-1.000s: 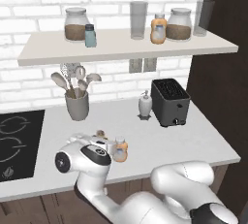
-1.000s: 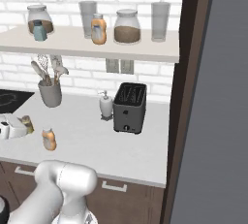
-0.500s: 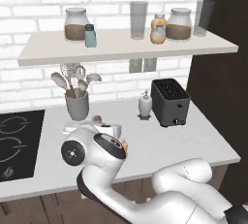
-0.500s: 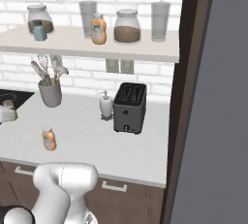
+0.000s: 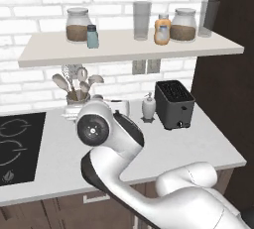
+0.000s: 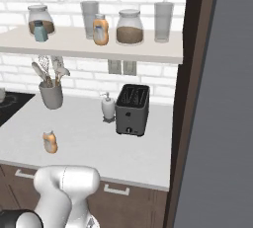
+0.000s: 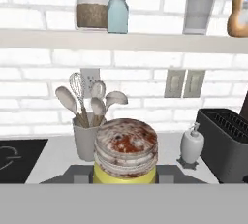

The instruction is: Put the shaker and condiment bottle from the counter next to their counterparts in the cabinet.

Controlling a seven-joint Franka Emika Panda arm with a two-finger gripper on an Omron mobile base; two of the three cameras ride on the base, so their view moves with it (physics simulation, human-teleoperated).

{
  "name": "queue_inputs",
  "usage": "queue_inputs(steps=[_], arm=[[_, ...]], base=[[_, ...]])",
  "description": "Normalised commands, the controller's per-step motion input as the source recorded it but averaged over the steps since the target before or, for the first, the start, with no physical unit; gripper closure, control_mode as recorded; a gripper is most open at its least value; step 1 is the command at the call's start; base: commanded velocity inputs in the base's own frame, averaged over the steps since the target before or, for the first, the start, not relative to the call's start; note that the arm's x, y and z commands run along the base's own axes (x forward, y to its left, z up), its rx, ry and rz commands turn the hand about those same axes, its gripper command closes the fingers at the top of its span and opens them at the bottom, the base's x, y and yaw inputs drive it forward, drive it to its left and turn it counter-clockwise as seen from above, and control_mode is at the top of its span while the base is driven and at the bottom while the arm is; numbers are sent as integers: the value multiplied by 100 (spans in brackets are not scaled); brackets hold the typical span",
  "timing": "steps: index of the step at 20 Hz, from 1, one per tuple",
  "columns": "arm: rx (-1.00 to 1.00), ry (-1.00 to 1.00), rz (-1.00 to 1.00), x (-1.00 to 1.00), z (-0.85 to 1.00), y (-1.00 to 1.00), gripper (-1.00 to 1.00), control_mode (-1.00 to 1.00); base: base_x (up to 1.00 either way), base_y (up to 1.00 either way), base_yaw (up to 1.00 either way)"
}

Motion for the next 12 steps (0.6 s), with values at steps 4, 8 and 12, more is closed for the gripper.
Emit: queue_inputs(steps=[4, 8, 12], arm=[[0, 0, 7, -23, 100, 0, 100, -100], [0, 0, 6, -31, 100, 0, 100, -100], [0, -1, 4, -24, 95, 0, 100, -100]], base=[[0, 0, 0], [0, 0, 0], [0, 0, 0]])
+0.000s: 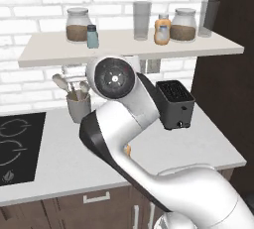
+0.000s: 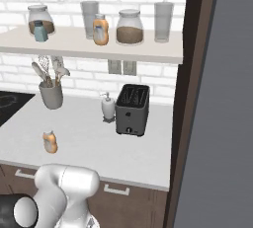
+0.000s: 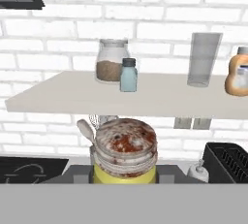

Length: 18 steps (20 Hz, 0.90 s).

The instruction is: Put the shaker and condiment bottle from the counter next to their counterparts in the cabinet.

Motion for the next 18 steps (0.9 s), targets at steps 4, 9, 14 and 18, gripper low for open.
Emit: queue_inputs(steps=[4, 9, 14, 18], arm=[[0, -2, 6, -13, 66, 0, 100, -100], [-8, -1, 11, 5, 25, 12, 100, -100], [-3, 1, 3, 52, 17, 0, 100, -100], [0, 0, 0, 53, 6, -13, 100, -100]], base=[[0, 0, 0], [0, 0, 0], [0, 0, 0], [0, 0, 0]])
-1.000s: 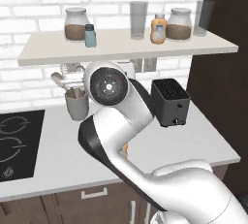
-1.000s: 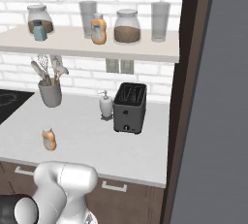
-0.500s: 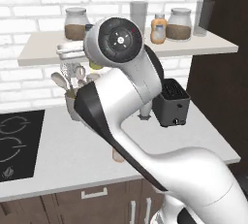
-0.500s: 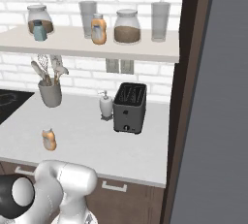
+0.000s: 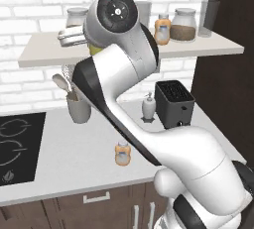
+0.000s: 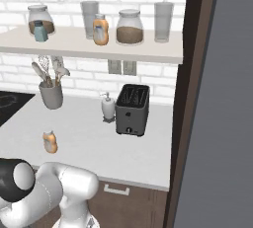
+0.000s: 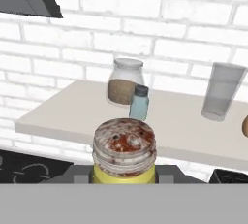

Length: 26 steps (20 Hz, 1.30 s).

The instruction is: Put the shaker and condiment bottle from the counter next to their counterparts in the cabinet.

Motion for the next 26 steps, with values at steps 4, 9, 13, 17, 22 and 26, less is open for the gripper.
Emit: queue_inputs(steps=[4, 9, 13, 17, 22, 26], arm=[[1, 0, -8, 21, -15, 0, 100, -100], [0, -5, -14, 30, -4, 0, 100, -100], [2, -2, -11, 46, -6, 0, 100, -100], [8, 0, -5, 45, -28, 0, 100, -100], [3, -7, -4, 23, -25, 0, 100, -100], [2, -8, -3, 25, -16, 0, 100, -100]], base=[[0, 0, 0], [0, 0, 0], [0, 0, 0], [0, 0, 0], [0, 0, 0], [0, 0, 0]])
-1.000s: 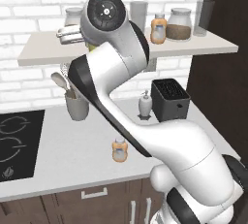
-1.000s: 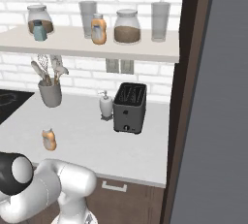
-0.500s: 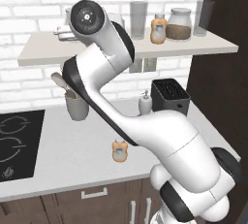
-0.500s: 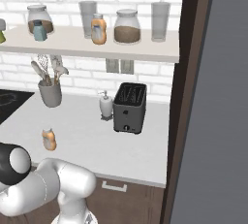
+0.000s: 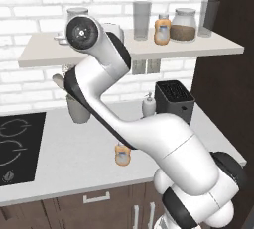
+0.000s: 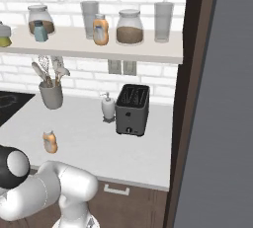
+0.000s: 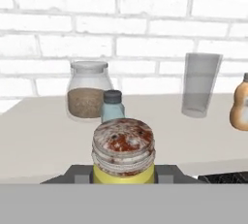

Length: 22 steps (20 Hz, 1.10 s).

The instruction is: Put the shaker and condiment bottle from the counter next to their counterparts in the cabinet.

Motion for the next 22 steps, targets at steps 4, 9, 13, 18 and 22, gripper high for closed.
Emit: queue_inputs(steps=[4, 9, 13, 18, 22], arm=[[9, -6, -1, 26, -7, 0, 100, -100], [10, -2, 0, 22, -5, 9, 100, -100], [0, 2, -4, 28, 0, 5, 100, -100], [-2, 4, -8, 43, 0, 9, 100, -100], [-2, 1, -7, 27, 0, 9, 100, -100]], base=[[0, 0, 0], [0, 0, 0], [0, 0, 0], [0, 0, 0], [0, 0, 0]])
